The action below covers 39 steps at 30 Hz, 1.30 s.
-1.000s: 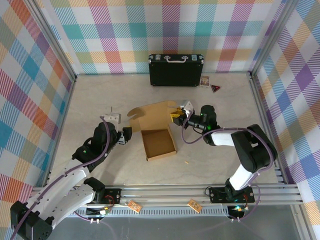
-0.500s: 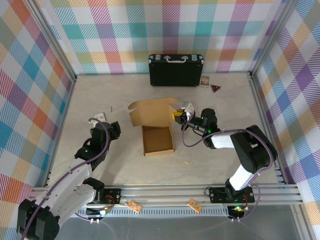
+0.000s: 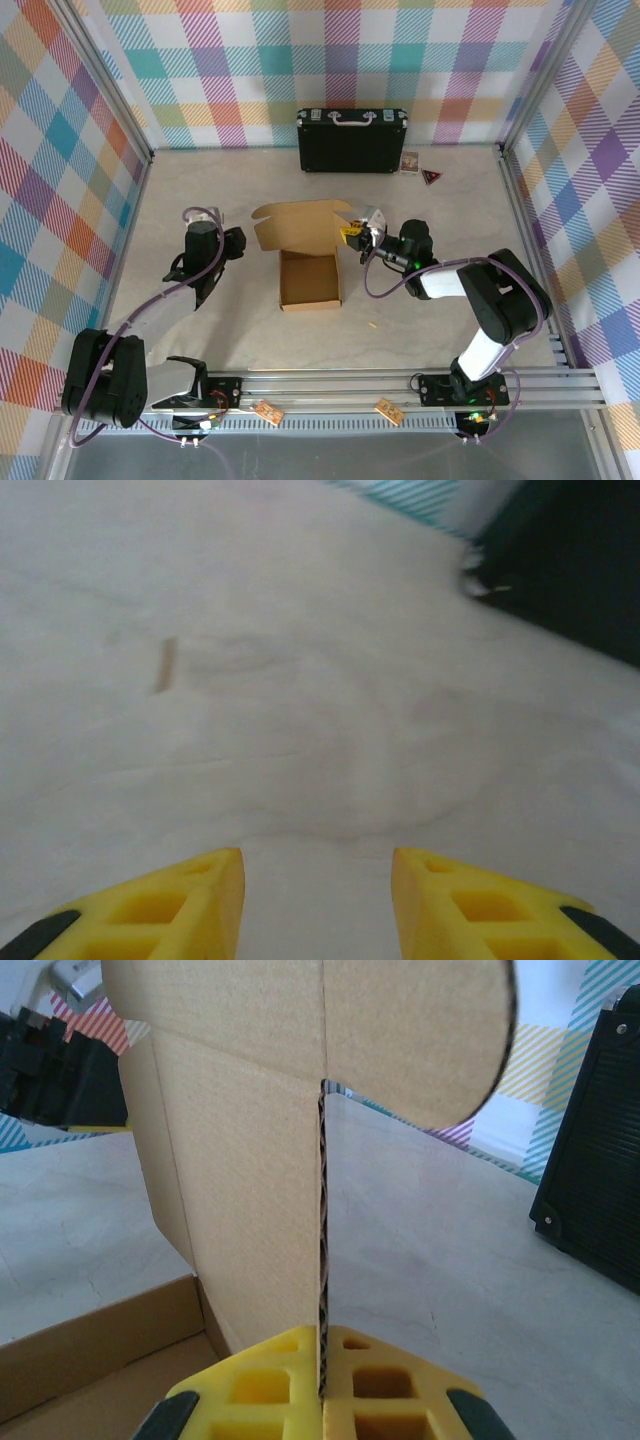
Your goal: Fold the paper box
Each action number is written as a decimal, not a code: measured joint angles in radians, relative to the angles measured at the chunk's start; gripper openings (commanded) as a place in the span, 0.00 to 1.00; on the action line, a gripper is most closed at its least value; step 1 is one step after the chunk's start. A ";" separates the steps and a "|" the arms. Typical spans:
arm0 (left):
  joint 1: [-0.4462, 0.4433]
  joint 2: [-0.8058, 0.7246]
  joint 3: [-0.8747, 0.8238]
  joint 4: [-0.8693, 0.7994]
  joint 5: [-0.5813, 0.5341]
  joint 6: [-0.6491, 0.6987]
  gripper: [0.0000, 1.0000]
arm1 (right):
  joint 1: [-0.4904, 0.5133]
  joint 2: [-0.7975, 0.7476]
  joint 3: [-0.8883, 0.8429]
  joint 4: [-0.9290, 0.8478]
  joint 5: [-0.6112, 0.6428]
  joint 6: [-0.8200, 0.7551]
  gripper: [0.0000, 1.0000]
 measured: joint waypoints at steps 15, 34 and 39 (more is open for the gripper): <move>-0.118 -0.010 -0.130 0.238 0.218 0.135 0.46 | 0.000 0.009 -0.001 0.008 -0.004 0.004 0.00; -0.127 0.159 -0.260 0.752 0.359 0.389 0.54 | -0.011 0.019 -0.001 0.031 -0.040 0.007 0.00; -0.127 0.206 -0.282 0.869 0.404 0.444 0.53 | -0.017 0.019 -0.001 0.038 -0.059 0.007 0.00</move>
